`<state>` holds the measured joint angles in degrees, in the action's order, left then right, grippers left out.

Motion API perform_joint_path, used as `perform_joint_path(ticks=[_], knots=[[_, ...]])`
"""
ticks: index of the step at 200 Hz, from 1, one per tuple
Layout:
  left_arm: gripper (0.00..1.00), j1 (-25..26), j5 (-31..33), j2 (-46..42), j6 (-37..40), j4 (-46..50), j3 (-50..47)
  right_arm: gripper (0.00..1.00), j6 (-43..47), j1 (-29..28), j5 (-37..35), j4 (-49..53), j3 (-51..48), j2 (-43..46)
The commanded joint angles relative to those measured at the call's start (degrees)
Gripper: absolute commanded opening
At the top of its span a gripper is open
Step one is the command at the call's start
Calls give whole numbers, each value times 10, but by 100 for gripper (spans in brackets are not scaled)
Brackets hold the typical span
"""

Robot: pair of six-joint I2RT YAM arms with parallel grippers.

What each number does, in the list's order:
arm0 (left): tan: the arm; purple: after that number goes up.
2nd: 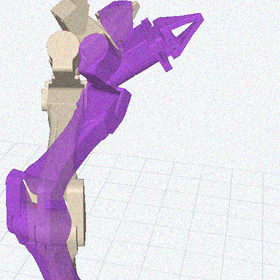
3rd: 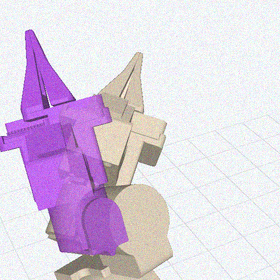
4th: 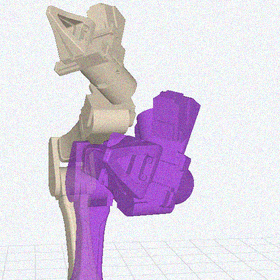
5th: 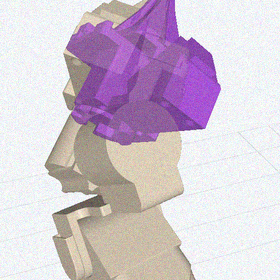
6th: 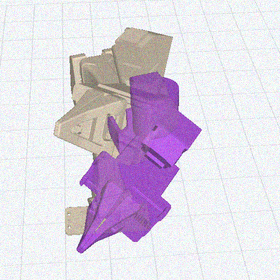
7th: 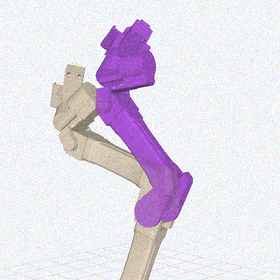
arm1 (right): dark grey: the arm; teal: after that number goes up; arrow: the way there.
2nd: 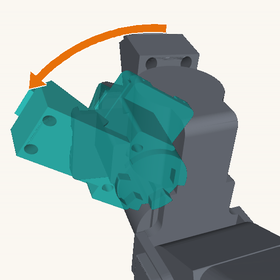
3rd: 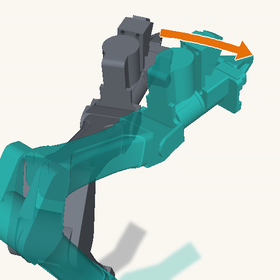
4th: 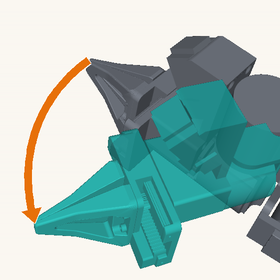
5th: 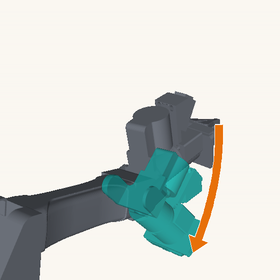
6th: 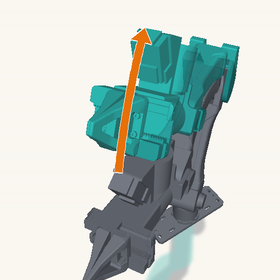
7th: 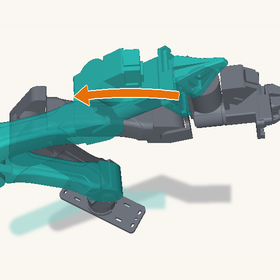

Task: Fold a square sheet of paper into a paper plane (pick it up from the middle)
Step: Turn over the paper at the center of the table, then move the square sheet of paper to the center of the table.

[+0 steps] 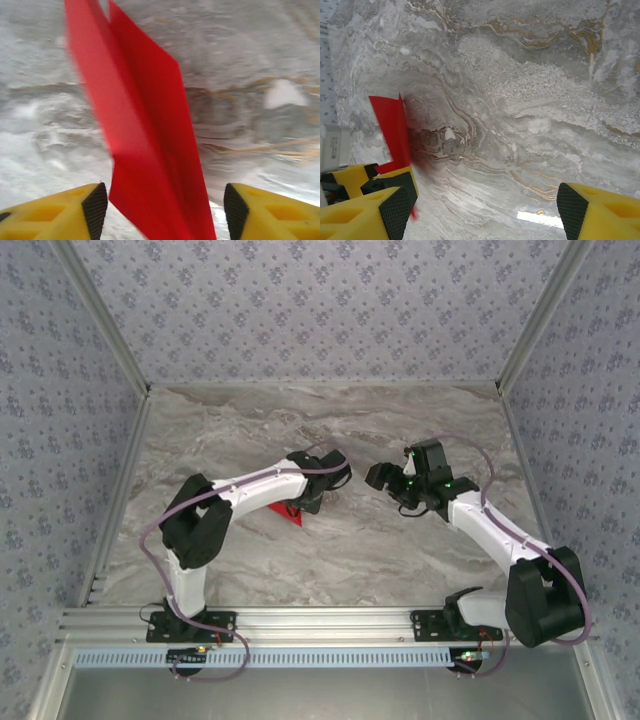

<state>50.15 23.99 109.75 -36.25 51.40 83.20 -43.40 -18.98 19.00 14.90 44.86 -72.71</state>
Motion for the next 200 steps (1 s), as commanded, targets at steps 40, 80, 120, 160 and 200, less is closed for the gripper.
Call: perform_joint_path(ticks=[40,80,120,160,200], knots=[[91,-112,-227,-189,-15,-191,-125,74,47,-94,-77,-31,-7,-19],[99,-211,-208,-288,-63,-209,-238,46,56,-233,-116,-56,84,-156],[99,-277,-238,-358,-88,-228,-328,30,56,-306,-112,-35,214,-296],[99,-305,-263,-386,-101,-241,-378,27,69,-320,-135,9,315,-389],[99,-314,-273,-390,-99,-247,-385,27,102,-312,-140,65,374,-447]])
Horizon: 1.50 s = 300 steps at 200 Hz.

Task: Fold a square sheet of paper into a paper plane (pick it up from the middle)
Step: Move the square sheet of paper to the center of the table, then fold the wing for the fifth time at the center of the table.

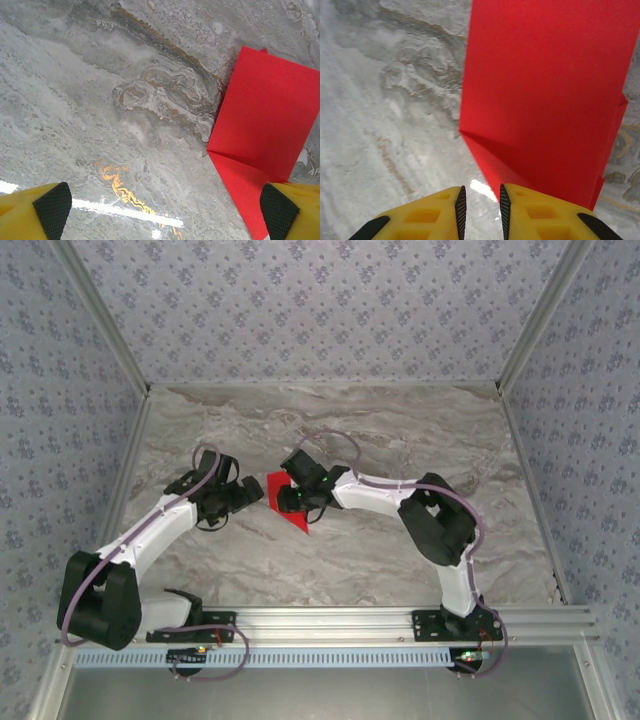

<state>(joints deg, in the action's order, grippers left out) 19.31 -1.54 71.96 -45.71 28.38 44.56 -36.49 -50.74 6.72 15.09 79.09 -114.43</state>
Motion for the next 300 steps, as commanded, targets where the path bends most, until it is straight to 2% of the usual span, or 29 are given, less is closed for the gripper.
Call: perform_joint_path(ticks=[1,19,43,67,97,118,137,176,224,276,300], knots=[[99,-5,-18,-12,-4,-17,1,27,34,5,-17,64,32,-31],[99,-6,-20,-12,-3,-20,1,27,86,11,15,97,42,-43],[99,-6,-29,-9,-2,-30,-4,27,155,26,21,152,25,-42],[99,-5,-47,2,2,-40,-4,28,245,44,66,168,-38,-5],[99,-5,-76,9,1,-57,-10,31,335,49,68,191,-98,54],[99,-5,-96,13,-9,-71,-14,32,288,63,117,153,-103,120],[99,2,-108,14,-20,-81,-17,34,195,75,132,89,-140,174],[99,26,-115,14,-46,-106,-29,33,57,77,127,-8,-197,201],[94,49,-136,19,-84,-145,-51,31,29,78,164,-64,-237,191],[92,74,-154,43,-102,-168,-54,30,27,95,157,-76,-250,166],[86,88,-169,56,-116,-188,-57,30,32,105,156,-76,-251,153]])
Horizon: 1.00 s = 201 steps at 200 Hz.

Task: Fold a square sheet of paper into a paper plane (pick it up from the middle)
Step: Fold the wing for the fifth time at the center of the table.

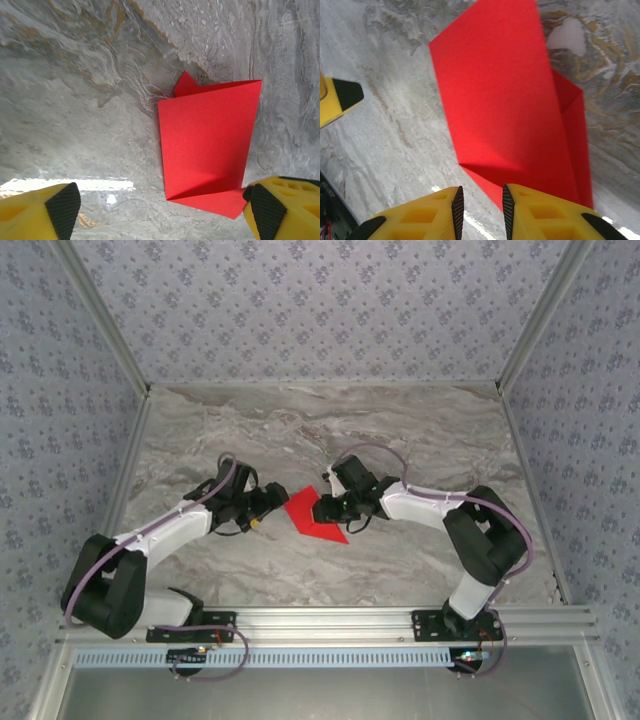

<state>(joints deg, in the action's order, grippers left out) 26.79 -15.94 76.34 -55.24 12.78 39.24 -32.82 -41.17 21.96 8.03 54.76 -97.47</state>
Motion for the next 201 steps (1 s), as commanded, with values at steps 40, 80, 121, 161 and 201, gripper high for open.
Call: perform_joint_path(ticks=[40,80,121,161,201], knots=[[68,44,-39,34,-42,-60,-9,23,-6,19,13,-10,-10,-34],[57,73,-51,59,-79,-111,-28,19,-8,29,21,-22,-24,-43],[50,95,-55,87,-100,-141,-28,18,-17,47,45,-53,-44,-55],[46,104,-66,105,-115,-171,-32,18,-28,64,81,-88,-63,-61],[46,105,-71,112,-129,-191,-40,18,-65,83,120,-133,-81,-67]])
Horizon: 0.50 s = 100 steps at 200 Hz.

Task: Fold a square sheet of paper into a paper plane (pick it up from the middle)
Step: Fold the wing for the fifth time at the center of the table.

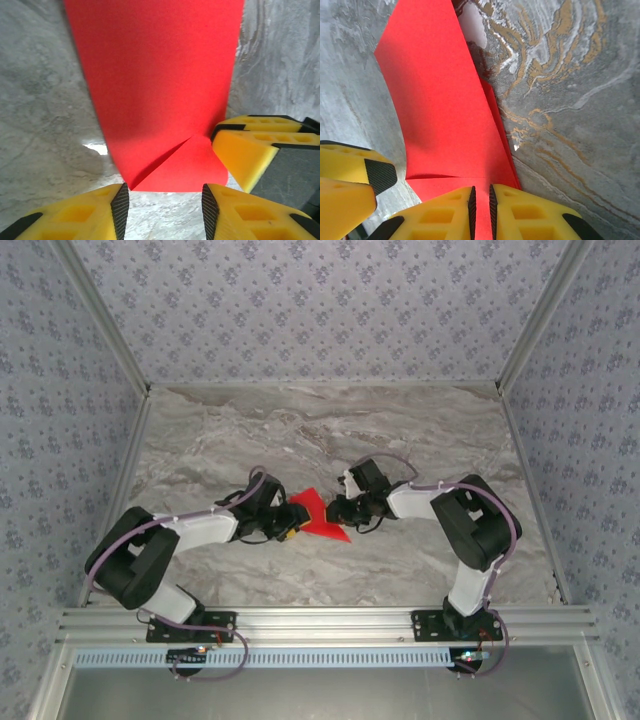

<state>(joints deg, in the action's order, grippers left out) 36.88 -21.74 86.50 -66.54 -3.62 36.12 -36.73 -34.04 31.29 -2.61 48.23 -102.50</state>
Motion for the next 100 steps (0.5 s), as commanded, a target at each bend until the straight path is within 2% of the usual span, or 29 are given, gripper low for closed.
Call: perform_joint_path(ticks=[1,100], knots=[[46,4,-12,10,-16,-27,-9,18,-27,12,27,-27,-16,-16],[46,4,-6,21,-41,-47,-18,18,-40,20,37,-42,-24,-25]])
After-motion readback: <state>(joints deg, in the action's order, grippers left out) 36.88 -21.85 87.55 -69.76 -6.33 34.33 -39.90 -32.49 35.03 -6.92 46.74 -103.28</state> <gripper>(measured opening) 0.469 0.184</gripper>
